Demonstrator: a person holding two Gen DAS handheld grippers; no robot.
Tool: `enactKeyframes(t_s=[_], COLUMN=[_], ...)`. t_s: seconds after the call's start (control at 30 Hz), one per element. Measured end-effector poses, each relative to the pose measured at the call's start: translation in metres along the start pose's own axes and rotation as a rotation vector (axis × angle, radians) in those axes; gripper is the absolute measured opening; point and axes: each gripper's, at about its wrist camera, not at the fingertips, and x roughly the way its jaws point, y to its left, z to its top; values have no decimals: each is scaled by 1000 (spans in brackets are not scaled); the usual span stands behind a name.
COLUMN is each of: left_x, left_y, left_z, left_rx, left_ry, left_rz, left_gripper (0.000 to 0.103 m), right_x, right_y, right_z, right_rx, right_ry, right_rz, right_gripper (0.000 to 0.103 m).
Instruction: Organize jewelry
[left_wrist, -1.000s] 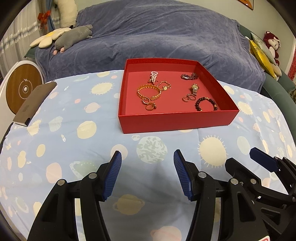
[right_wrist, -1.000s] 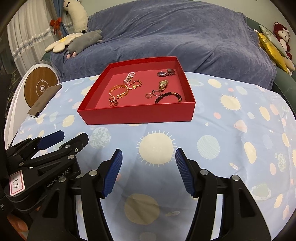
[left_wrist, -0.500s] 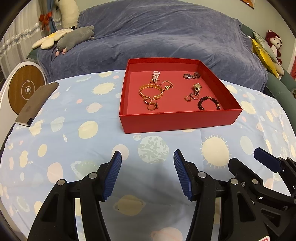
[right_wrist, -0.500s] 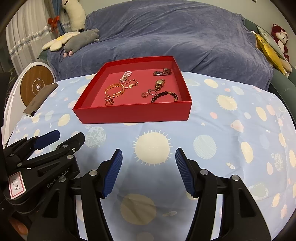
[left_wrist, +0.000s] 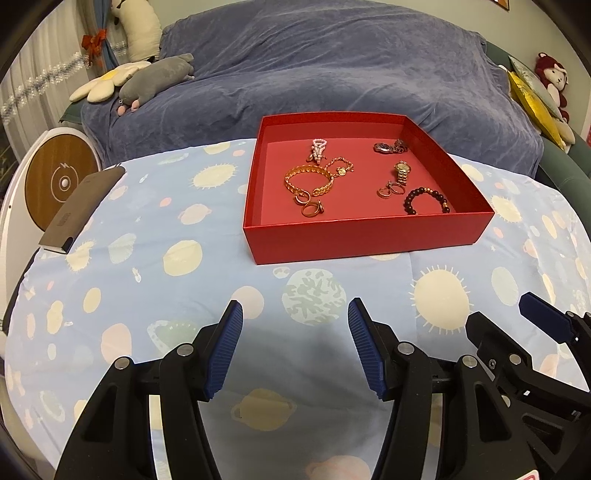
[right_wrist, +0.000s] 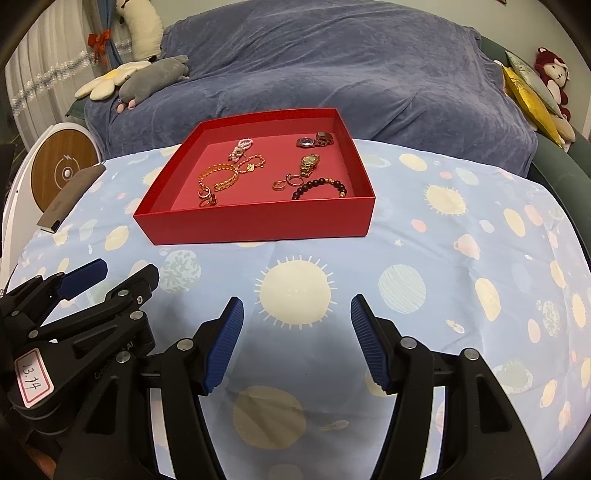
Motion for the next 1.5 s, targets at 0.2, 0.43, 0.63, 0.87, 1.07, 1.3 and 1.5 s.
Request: enactKeyframes(t_s=[0.2,0.43,0.63,0.87,1.07,1.3,1.5], left_x=[2,0,-2,0,1,1,2], left_y=[3,8,8,5,1,0,0], left_z=[0,3,5,5,4,3,3], left_rx=[-14,-38,-34,-20,-8,-8,-9], left_ry=[-2,-17,-24,-10,-8,-8,-9], left_rz=[33,47,56,45,33,30,29], left_gripper=[68,79,85,85,86,86,86], right_x=[0,-3,-2,-2,-4,-4,-4], right_y=[-4,-13,-15,-19,-25,-27,-28], right_z=[0,1,1,-2,-1,-2,-2], right_rx=[18,55,53,38,62,67,67], right_ry=[-7,-35,-38,-37,-39,-37,-40], right_rz=[-25,-43,-56,-63,-57,-58,-60], right_gripper=[68,89,94,96,97,97,97])
